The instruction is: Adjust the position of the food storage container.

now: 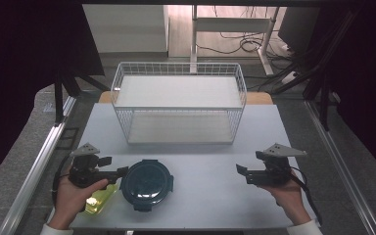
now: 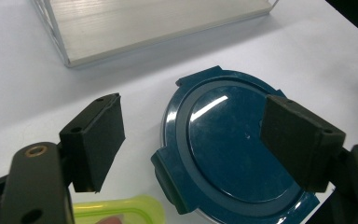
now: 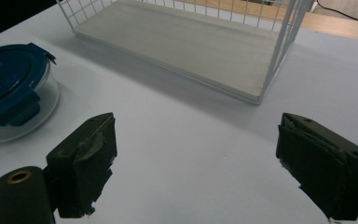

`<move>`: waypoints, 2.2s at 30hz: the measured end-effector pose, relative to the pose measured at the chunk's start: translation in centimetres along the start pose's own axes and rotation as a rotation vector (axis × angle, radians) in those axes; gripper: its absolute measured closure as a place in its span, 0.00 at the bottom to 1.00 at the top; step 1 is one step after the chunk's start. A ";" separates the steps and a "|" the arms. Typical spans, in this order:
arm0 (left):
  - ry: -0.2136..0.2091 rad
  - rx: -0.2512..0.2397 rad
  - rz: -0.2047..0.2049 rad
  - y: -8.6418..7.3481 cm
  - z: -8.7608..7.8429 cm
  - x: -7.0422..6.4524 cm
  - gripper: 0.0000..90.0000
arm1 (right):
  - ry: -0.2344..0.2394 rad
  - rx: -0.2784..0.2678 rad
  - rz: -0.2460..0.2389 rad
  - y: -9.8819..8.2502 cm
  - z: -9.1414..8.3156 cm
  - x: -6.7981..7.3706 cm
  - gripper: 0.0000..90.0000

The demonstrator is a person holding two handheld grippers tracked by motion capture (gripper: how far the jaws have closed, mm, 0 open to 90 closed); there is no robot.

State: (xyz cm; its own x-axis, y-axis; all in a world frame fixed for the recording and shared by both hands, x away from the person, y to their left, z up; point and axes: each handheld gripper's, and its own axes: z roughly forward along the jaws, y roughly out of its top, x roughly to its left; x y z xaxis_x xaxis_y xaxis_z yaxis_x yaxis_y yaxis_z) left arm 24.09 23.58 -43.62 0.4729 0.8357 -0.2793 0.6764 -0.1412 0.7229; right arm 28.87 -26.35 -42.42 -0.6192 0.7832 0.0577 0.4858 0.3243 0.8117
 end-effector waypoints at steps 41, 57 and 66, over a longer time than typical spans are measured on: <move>0.003 0.003 -0.005 -0.1 -0.5 -0.3 0.24 | -0.036 0.058 -0.031 -0.2 0.0 0.5 0.15; 0.041 0.043 -0.007 0.4 -1.9 -0.1 0.26 | -0.044 0.075 -0.024 -0.4 0.0 0.4 0.16; 0.077 0.128 -0.038 0.2 -1.7 0.8 0.61 | -0.051 0.083 -0.018 -0.5 0.1 0.3 0.16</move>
State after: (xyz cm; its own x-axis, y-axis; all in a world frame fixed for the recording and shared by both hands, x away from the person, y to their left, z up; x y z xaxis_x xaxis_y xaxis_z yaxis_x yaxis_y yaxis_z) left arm 23.58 25.13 -42.61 0.4044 0.8792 -0.2520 0.7618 -0.1713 0.6248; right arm 28.47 -26.24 -42.89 -0.5968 0.8023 0.0122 0.5260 0.3797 0.7610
